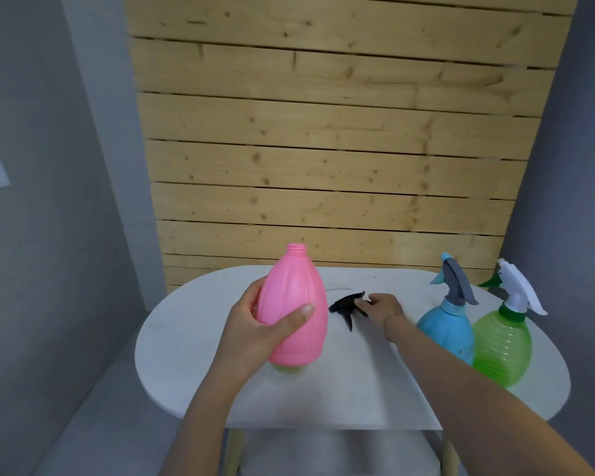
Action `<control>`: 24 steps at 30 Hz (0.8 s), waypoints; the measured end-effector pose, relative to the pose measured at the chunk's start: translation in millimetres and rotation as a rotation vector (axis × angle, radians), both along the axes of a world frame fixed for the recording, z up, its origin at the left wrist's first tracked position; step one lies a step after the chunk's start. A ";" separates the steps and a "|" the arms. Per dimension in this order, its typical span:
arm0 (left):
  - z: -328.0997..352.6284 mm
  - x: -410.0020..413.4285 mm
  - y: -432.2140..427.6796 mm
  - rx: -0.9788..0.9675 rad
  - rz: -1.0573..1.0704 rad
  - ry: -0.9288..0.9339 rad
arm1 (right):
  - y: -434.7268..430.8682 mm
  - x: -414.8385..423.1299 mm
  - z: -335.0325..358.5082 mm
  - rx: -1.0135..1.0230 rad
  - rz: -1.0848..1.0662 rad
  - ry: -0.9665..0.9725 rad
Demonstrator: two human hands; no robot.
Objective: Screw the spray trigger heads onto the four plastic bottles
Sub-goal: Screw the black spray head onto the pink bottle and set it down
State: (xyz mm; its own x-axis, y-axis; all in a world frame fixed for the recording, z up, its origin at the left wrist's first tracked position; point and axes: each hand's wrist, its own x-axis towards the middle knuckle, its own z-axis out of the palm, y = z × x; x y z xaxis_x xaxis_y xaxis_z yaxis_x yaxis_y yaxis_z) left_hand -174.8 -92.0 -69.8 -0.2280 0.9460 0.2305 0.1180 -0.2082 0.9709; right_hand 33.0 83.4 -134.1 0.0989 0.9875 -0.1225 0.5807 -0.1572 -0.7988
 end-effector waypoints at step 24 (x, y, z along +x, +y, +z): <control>7.9 32.4 -35.3 0.018 -0.100 0.049 | -133.6 16.3 164.2 0.304 -0.010 0.980</control>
State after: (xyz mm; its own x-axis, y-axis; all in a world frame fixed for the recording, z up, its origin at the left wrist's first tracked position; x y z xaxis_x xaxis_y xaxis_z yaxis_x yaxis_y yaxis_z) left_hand -142.4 -127.2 -61.8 -0.1209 0.9589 0.2566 0.1426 -0.2391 0.9605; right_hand 49.4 -50.2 30.2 0.0986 0.9899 0.1015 -0.3484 0.1299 -0.9283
